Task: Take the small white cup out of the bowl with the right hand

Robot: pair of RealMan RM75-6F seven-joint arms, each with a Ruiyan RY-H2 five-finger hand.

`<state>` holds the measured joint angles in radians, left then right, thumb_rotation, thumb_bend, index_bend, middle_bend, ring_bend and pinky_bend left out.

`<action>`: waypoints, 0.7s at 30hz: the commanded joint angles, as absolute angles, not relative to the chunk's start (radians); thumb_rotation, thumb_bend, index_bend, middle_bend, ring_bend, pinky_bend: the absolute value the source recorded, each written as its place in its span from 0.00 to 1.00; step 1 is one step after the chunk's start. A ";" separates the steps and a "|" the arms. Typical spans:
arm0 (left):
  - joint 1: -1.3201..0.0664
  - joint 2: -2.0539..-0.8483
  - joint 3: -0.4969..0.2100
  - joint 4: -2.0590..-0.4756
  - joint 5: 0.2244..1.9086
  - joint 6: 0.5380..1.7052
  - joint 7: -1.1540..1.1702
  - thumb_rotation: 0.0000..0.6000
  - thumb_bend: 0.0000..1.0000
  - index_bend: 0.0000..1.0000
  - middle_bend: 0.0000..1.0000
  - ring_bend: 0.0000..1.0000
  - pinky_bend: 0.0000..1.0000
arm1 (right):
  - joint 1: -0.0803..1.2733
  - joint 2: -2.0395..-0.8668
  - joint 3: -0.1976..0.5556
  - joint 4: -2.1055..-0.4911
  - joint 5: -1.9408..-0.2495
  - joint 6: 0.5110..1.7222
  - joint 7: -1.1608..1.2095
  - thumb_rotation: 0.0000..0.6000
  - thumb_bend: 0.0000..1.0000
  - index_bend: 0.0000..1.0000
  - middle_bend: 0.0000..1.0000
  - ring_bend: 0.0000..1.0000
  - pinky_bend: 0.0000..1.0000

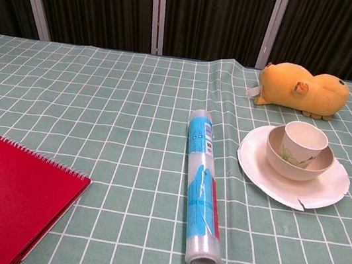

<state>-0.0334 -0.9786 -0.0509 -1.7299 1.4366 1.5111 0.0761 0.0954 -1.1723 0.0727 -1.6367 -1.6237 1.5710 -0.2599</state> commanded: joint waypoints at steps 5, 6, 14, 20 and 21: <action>-0.032 -0.978 -0.050 -1.735 1.440 1.515 0.082 1.00 0.00 0.00 0.00 0.00 0.00 | 0.094 -1.171 0.070 -1.634 -1.625 1.570 -0.254 1.00 0.00 0.00 0.00 0.00 0.00; -0.031 -0.978 -0.050 -1.735 1.441 1.517 0.082 1.00 0.00 0.00 0.00 0.00 0.00 | 0.095 -1.170 0.068 -1.637 -1.627 1.569 -0.252 1.00 0.00 0.00 0.00 0.00 0.00; -0.036 -0.977 -0.056 -1.726 1.429 1.507 0.066 1.00 0.00 0.00 0.00 0.00 0.00 | 0.103 -1.176 0.065 -1.643 -1.650 1.568 -0.242 1.00 0.00 0.00 0.00 0.00 0.00; -0.038 -0.977 -0.056 -1.729 1.430 1.506 0.072 1.00 0.00 0.00 0.00 0.00 0.00 | 0.129 -1.201 0.068 -1.650 -1.682 1.553 -0.246 1.00 0.00 0.16 0.00 0.00 0.00; -0.037 -0.977 -0.056 -1.731 1.431 1.508 0.073 1.00 0.00 0.00 0.00 0.00 0.00 | 0.139 -1.208 0.072 -1.651 -1.686 1.544 -0.250 1.00 0.01 0.23 0.00 0.00 0.00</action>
